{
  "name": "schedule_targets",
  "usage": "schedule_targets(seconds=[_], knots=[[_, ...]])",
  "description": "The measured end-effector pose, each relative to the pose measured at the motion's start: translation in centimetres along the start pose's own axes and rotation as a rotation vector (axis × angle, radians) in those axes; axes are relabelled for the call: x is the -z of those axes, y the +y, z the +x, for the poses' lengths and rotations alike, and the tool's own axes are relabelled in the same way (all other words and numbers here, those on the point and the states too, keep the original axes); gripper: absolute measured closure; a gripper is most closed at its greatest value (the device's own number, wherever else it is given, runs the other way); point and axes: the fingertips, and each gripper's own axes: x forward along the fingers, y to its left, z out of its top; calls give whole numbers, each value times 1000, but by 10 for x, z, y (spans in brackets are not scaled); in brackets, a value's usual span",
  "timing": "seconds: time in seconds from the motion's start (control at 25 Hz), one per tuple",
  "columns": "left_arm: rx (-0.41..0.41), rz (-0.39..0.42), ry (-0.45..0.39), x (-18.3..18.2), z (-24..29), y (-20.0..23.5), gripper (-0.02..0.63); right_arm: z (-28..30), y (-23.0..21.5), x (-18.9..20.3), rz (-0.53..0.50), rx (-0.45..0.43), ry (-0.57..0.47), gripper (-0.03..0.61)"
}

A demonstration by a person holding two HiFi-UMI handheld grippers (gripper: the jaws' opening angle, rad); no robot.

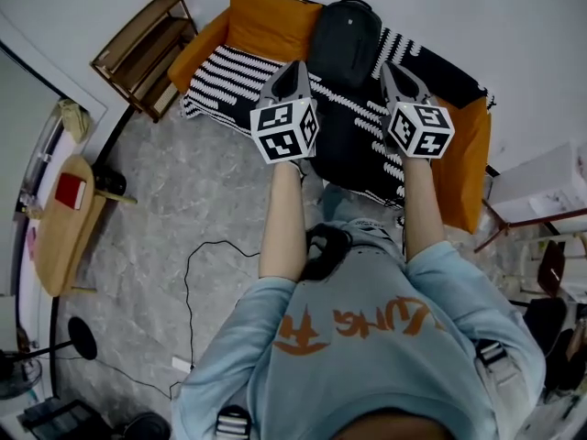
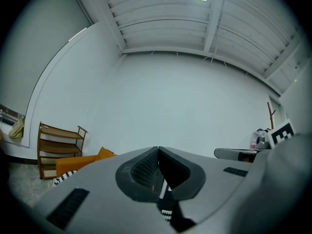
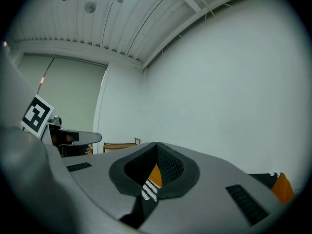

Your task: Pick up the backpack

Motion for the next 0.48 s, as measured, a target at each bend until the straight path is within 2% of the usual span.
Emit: schedule_targets(seconds=[0.2, 0.48], knots=[[-17, -4, 22, 10, 13, 11, 594, 17, -3, 9, 15, -12, 9, 580], [6, 16, 41, 20, 44, 10, 594, 38, -17, 18, 17, -4, 23, 580]])
